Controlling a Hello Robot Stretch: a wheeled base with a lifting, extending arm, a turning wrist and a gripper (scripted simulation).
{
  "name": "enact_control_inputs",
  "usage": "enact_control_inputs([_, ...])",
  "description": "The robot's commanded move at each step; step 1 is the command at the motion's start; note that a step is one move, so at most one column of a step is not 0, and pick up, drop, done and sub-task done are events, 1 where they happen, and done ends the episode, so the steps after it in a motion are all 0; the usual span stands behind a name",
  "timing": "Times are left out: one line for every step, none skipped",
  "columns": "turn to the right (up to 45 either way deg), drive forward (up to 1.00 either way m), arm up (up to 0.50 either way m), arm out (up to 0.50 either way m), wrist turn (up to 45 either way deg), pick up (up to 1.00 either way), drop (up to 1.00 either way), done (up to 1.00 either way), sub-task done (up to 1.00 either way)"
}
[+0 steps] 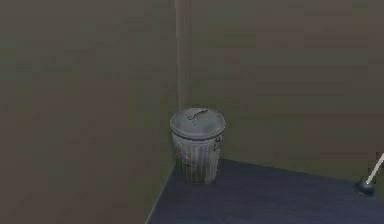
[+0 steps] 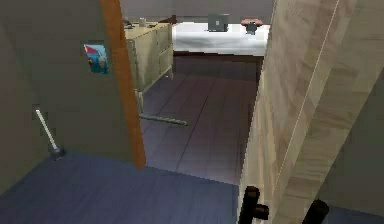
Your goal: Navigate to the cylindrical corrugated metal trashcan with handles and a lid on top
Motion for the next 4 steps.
enact_control_inputs([18.0, 0.00, 0.00, 0.00, 0.0, 0.00, 0.00, 0.00, 0.00])
enact_control_inputs([0.0, 0.05, 0.00, 0.00, 0.0, 0.00, 0.00, 0.00, 0.00])
enact_control_inputs([9.0, 0.00, 0.00, 0.00, 0.0, 0.00, 0.00, 0.00, 0.00])
enact_control_inputs([0.0, 0.45, 0.00, 0.00, 0.0, 0.00, 0.00, 0.00, 0.00])
